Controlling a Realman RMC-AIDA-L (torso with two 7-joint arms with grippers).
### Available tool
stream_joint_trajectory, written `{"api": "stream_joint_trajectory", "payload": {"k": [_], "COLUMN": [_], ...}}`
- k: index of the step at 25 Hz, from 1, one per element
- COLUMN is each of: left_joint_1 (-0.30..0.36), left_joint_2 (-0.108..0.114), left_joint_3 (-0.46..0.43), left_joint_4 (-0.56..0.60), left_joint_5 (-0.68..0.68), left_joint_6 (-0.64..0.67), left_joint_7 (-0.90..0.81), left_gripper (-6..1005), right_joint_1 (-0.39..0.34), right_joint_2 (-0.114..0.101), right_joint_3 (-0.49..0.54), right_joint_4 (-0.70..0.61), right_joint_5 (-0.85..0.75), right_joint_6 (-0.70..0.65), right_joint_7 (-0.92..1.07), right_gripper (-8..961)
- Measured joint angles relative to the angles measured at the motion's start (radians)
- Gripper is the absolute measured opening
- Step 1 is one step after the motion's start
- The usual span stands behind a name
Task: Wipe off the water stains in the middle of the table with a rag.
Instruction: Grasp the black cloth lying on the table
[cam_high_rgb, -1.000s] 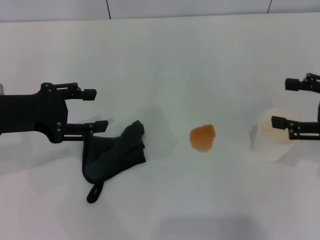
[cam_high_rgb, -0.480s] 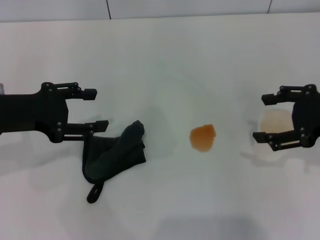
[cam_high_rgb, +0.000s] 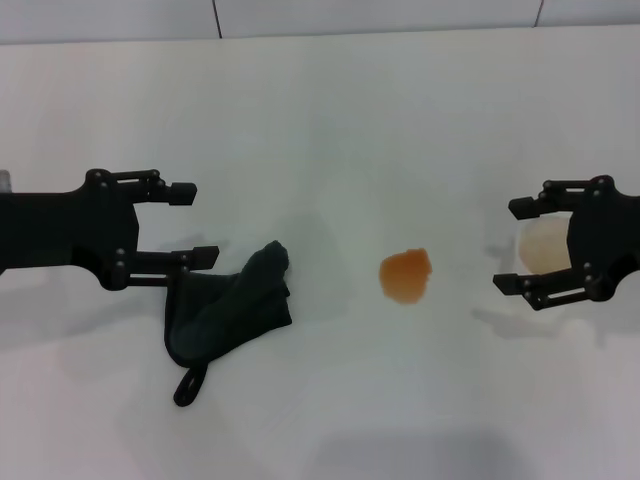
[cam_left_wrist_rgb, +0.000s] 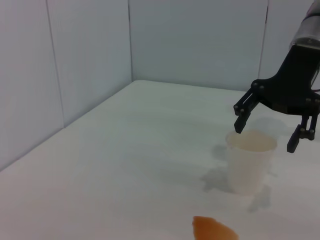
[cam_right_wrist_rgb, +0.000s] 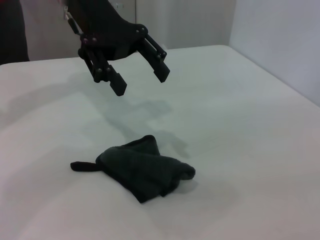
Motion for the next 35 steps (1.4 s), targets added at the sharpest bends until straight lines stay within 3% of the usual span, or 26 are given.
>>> {"api": "stream_joint_trajectory", "payload": {"k": [5, 10, 14, 19, 24, 35], "left_joint_1": [-0.034, -0.111, -0.187, -0.269, -0.296, -0.293], "left_joint_2": [0.015, 0.022, 0.022, -0.001, -0.032, -0.04], "left_joint_3": [0.001, 0.008, 0.067, 0.13, 0.168, 0.186], "left_joint_4": [0.008, 0.042, 0.059, 0.06, 0.058, 0.046], "left_joint_5": [0.073, 0.245, 0.368, 0.472, 0.518, 0.518], "left_joint_6": [0.002, 0.003, 0.005, 0.005, -0.005, -0.017], "left_joint_7": [-0.106, -0.227, -0.304, -0.333, -0.331, -0.335], "left_gripper": [688, 687, 686, 684, 683, 680], "right_joint_1": [0.0, 0.001, 0.001, 0.003, 0.005, 0.007], "right_joint_2": [0.001, 0.001, 0.001, 0.002, 0.002, 0.002], "right_joint_3": [-0.009, -0.046, -0.055, -0.056, -0.062, -0.068], "right_joint_4": [-0.004, -0.005, -0.012, -0.009, -0.004, 0.004], "right_joint_5": [0.006, 0.007, 0.007, 0.007, 0.006, 0.005], "right_joint_6": [0.005, 0.034, 0.042, 0.044, 0.045, 0.054], "right_joint_7": [0.004, 0.004, 0.005, 0.008, 0.011, 0.009], "right_gripper": [855, 855, 855, 855, 855, 855]}}
